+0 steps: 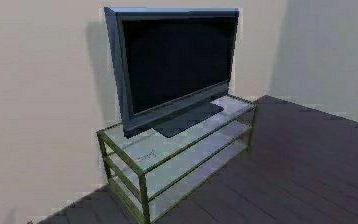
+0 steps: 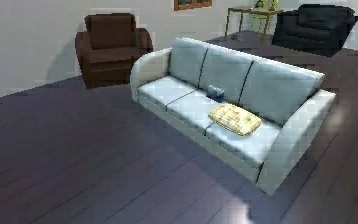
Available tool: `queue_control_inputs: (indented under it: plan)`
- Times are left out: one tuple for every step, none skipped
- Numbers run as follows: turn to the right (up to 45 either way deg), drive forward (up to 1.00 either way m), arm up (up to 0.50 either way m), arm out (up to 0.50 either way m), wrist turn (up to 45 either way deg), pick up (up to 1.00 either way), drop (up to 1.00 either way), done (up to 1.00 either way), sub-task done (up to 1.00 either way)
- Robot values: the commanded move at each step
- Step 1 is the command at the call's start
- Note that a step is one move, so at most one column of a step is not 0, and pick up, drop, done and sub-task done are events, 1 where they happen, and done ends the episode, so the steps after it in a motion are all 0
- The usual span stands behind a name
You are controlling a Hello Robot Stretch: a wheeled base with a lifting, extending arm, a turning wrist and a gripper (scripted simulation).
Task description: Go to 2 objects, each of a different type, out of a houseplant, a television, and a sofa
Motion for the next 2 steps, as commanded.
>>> queue_control_inputs:
  plan:
    - [0.0, 0.20, 0.00, 0.00, 0.0, 0.00, 0.00, 0.00, 0.00]
    - [0.0, 0.00, 0.00, 0.00, 0.0, 0.00, 0.00, 1.00, 0.00]
